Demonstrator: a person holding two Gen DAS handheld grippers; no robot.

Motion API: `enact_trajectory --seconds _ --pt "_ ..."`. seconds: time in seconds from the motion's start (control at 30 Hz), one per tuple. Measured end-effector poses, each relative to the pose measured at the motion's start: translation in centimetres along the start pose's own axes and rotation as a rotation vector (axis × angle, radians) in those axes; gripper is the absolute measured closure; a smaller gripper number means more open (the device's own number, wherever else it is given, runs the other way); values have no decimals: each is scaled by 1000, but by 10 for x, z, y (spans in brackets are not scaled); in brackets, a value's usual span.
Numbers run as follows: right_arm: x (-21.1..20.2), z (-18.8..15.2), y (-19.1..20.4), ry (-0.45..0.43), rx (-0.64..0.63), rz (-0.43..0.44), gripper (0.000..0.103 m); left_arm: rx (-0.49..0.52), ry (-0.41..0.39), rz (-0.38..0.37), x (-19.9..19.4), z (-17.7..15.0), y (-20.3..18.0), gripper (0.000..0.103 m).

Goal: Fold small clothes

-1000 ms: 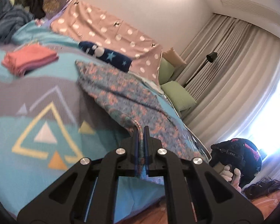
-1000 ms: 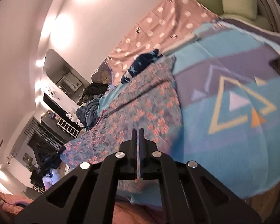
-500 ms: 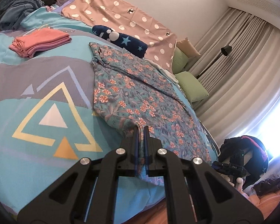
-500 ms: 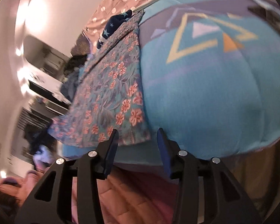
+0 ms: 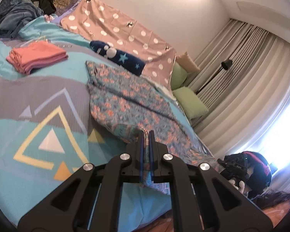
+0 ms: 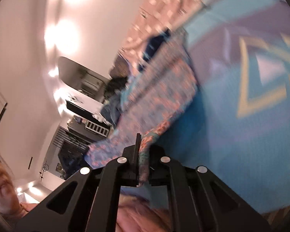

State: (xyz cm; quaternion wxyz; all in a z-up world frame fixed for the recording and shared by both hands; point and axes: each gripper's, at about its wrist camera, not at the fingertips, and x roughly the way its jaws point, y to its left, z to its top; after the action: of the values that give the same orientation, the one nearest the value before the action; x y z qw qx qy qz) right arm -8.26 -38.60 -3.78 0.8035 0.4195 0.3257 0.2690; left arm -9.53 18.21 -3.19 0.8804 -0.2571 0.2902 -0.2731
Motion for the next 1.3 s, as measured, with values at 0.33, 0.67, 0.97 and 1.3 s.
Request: enact_trajectory --seconds 0.33,0.67,0.97,1.3 --pt "24 59 48 -93 -126 51 97 -4 -122 -67 5 52 -7 98" --pt "64 80 49 -58 -173 -8 97 29 53 84 28 53 4 91" --pt "83 81 6 -31 -54 -69 97 -44 383 145 42 -31 33 57" --pt "84 73 16 -34 -89 -81 97 -109 431 12 65 -54 31 99"
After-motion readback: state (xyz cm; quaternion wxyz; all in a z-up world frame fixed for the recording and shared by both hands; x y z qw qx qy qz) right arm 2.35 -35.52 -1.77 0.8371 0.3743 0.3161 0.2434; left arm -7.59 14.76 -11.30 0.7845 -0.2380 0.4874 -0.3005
